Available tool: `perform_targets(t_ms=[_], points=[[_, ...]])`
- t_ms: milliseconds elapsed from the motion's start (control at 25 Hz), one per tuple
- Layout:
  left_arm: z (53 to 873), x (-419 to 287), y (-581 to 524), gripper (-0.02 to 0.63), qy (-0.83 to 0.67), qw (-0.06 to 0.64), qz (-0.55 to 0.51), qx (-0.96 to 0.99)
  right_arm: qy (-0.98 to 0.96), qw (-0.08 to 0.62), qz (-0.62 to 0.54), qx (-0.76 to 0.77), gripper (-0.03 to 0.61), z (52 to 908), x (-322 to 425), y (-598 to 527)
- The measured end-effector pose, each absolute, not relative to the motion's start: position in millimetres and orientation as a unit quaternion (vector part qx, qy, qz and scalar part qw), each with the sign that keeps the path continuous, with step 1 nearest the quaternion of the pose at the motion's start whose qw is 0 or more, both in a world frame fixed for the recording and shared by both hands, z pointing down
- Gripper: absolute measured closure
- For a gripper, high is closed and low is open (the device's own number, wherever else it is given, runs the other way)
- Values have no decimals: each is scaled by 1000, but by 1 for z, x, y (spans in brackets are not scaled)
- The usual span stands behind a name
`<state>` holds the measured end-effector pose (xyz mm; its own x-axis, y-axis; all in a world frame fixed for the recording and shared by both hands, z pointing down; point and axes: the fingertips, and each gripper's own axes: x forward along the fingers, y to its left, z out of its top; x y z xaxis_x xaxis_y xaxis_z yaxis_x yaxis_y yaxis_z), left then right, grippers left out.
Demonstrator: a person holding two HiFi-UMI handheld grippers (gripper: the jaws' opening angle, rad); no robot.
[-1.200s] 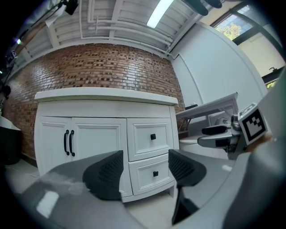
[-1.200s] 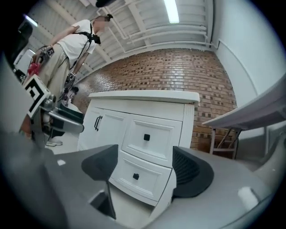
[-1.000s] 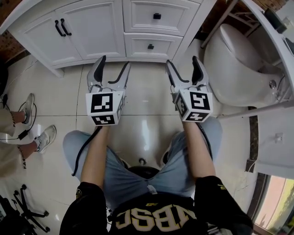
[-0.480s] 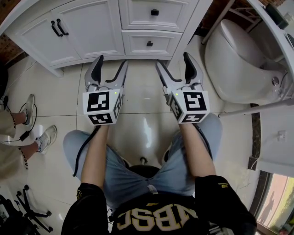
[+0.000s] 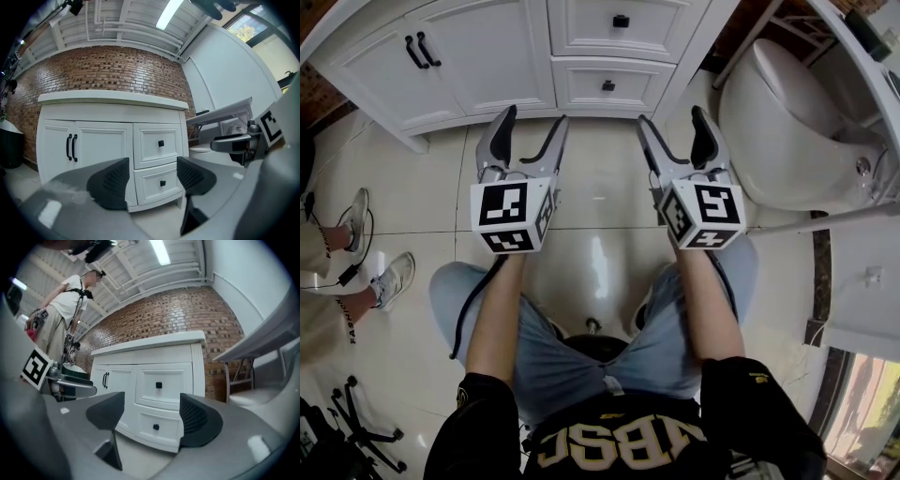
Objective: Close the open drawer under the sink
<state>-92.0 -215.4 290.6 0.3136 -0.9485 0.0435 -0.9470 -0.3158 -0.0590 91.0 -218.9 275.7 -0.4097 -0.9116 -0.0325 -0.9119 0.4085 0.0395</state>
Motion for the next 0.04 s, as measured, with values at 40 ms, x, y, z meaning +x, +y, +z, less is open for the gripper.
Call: perform_targets(t_ms=[40], points=[[290, -93, -216, 293, 585, 11, -34, -810, 843, 9, 1, -539, 217, 281, 90, -221]])
